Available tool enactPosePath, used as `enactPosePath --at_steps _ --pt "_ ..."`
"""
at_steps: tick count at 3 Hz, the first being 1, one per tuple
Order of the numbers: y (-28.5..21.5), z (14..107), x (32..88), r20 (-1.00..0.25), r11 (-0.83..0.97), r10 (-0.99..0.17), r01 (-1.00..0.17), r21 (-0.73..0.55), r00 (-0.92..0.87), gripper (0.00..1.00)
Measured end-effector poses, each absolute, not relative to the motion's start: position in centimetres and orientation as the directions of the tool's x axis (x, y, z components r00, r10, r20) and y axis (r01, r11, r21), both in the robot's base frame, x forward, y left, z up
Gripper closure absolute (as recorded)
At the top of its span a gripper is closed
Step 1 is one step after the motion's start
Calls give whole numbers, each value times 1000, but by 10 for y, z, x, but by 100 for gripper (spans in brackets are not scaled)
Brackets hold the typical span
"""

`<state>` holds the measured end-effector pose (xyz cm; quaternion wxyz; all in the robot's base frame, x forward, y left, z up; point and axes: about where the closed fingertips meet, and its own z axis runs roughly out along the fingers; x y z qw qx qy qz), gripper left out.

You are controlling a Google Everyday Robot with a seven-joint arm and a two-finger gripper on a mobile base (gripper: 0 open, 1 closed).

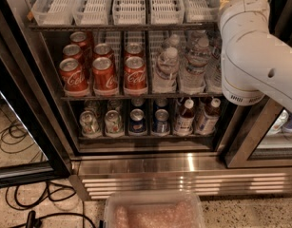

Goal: Pick green can from top shelf of fridge

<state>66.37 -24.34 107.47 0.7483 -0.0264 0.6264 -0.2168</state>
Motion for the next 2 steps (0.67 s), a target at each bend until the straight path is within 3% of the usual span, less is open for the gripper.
enactPosePath --at_steps 2 --pt "-230 1092 650 -935 926 -318 263 -270 159 100"
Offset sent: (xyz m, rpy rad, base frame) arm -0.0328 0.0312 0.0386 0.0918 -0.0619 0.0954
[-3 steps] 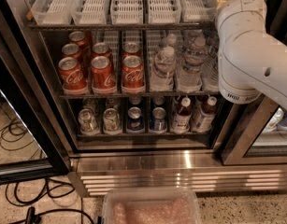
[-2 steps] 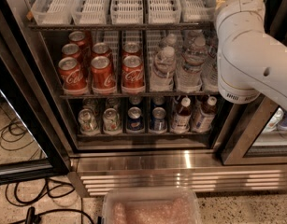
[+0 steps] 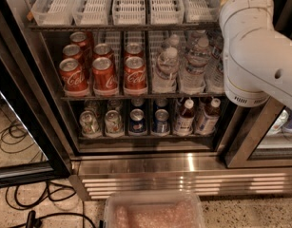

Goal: Pick green can from top shelf of fridge

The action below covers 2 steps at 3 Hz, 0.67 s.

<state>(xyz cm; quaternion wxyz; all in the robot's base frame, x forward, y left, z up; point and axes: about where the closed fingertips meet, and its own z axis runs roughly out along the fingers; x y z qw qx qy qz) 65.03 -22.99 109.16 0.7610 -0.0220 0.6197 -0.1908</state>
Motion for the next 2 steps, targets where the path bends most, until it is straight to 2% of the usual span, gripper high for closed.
enactPosePath --at_steps 2 --pt "-197 1135 606 -950 973 -181 186 -136 254 100"
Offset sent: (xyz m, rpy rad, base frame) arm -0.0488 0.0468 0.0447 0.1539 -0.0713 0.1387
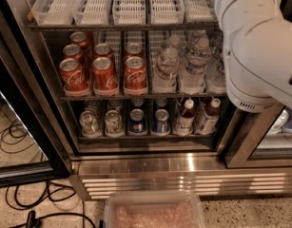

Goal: Pick green can from top shelf of fridge

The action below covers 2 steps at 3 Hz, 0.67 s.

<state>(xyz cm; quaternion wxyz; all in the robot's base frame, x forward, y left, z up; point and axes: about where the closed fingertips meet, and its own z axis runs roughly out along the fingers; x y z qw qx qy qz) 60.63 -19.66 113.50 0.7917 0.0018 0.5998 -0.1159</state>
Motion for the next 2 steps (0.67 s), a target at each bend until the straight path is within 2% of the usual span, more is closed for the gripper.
enactPosePath --at_steps 1,2 --pt "-197 1135 606 -950 973 -181 185 -136 253 100" --pt "-176 1127 590 -961 985 -158 104 -137 228 100"
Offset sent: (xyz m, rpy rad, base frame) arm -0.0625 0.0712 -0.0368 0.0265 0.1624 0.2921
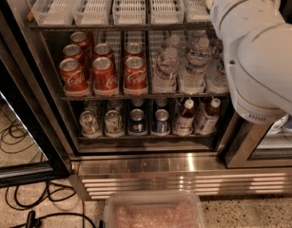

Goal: Pick green can from top shelf of fridge

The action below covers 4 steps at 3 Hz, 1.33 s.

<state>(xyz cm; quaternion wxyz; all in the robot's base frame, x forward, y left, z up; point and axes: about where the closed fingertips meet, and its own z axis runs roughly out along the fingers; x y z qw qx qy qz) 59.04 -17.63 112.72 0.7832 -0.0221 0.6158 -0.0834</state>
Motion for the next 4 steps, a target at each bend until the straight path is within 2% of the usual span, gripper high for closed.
enactPosePath --at_steps 2,3,4 --pt "-118 1091 513 -995 992 -66 -101 -74 77 100" --pt "-117 1098 493 -994 977 -83 -189 -96 77 100" --pt "-117 1094 482 -994 971 -91 -217 -101 54 100"
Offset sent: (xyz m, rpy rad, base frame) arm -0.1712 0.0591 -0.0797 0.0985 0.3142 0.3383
